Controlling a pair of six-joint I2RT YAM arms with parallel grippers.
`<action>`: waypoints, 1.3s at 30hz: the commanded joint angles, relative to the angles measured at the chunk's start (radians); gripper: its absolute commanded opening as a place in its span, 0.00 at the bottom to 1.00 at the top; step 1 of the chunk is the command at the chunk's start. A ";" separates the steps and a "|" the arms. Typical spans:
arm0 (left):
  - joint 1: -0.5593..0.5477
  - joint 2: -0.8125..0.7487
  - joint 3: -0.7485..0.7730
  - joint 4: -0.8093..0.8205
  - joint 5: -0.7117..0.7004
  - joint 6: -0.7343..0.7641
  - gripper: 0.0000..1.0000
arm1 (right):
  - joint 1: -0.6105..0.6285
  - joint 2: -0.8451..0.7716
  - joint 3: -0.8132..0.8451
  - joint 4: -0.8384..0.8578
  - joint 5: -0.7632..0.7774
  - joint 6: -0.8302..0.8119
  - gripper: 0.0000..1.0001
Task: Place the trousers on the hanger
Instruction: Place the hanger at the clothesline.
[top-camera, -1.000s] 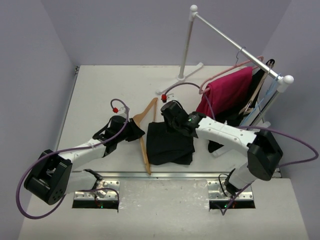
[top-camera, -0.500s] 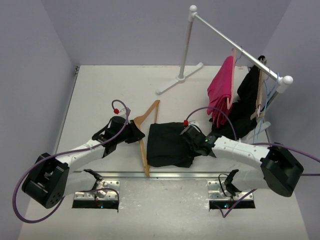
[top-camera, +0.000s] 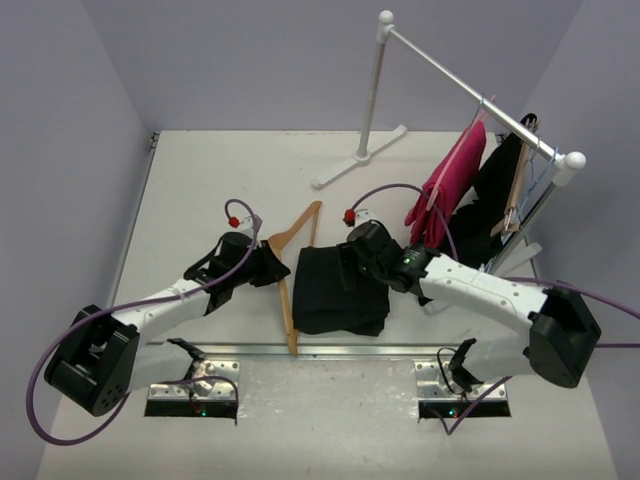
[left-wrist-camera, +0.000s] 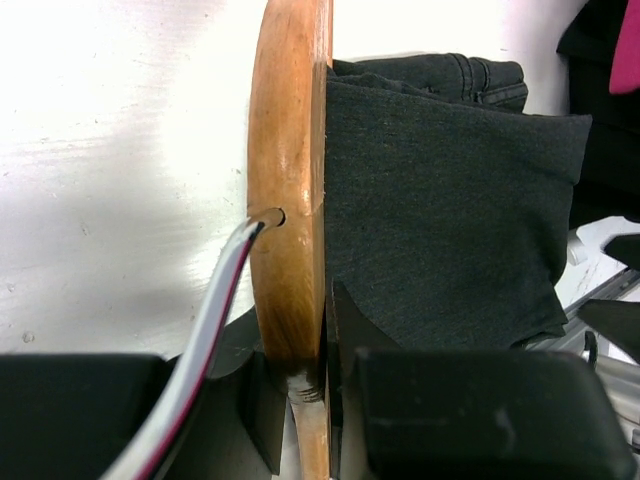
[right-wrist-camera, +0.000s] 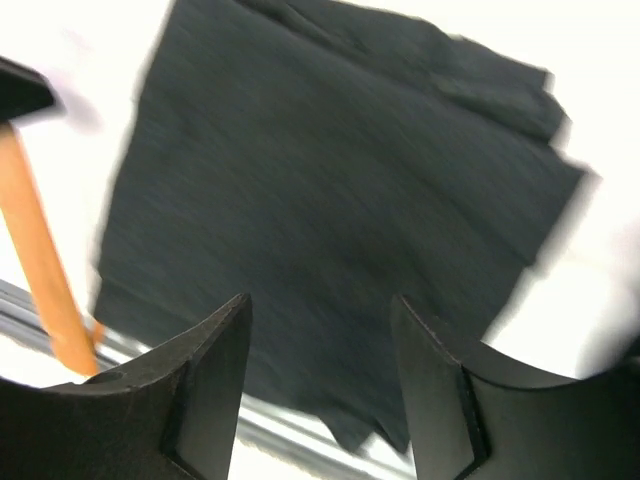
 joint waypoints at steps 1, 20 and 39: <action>-0.003 0.052 -0.028 -0.064 0.022 0.091 0.00 | 0.047 0.122 0.060 0.159 -0.038 -0.024 0.58; -0.029 0.084 0.022 -0.035 0.116 0.155 0.28 | 0.043 0.494 0.188 0.172 0.043 0.139 0.35; -0.034 -0.010 -0.138 0.156 0.131 -0.006 0.30 | 0.033 0.483 0.158 0.179 0.028 0.141 0.36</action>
